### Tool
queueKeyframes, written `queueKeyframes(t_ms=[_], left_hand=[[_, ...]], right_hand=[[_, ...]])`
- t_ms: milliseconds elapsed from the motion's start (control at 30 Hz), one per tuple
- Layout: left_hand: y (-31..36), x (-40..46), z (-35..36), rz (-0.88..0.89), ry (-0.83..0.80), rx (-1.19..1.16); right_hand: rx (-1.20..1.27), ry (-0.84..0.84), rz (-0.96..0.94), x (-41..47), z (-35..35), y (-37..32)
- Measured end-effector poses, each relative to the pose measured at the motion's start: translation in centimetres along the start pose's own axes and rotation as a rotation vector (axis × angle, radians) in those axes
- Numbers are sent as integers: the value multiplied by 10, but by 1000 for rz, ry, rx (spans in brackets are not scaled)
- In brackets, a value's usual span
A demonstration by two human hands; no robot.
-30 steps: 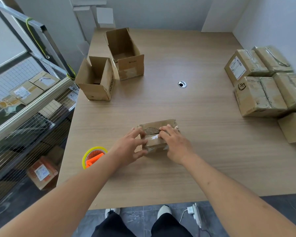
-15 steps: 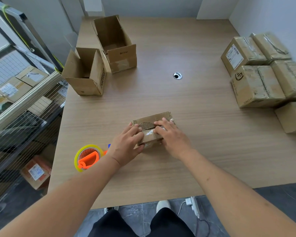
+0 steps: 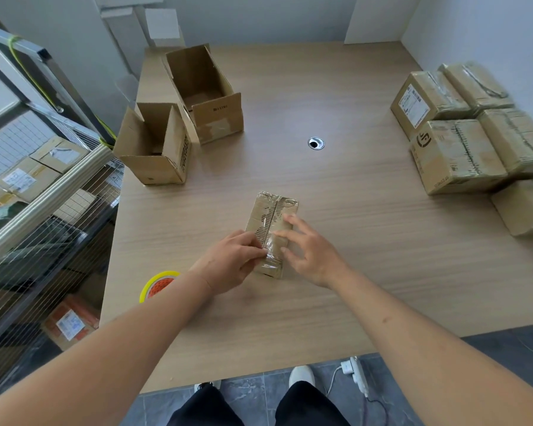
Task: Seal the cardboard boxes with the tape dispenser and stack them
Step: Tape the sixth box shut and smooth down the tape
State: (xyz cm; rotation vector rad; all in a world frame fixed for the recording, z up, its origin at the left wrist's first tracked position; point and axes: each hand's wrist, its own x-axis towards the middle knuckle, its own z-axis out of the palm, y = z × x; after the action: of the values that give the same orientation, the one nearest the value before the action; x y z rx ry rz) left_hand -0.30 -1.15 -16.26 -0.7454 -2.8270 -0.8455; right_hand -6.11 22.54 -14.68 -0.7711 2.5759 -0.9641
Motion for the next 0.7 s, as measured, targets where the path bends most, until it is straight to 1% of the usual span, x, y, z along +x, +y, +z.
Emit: queueKeyframes(t_ms=[100,233,400,533,700], left_hand=[[-8,3,-2,-27,-34,-21],[-14,1,-3,-51,-83,-22],[-17,0,8,-52,-58,23],[-11,6,12,-92,6,95],[-9,4,14,-46,61,134]], right_hand=[[-83,103,-25,-15,7,-5],[-124,137,-73,-23,23,-2],[-88,75,-43,-18,25,3],[-180,34,-16,-10,17,3],[-209,57,-97,-10,14,8]])
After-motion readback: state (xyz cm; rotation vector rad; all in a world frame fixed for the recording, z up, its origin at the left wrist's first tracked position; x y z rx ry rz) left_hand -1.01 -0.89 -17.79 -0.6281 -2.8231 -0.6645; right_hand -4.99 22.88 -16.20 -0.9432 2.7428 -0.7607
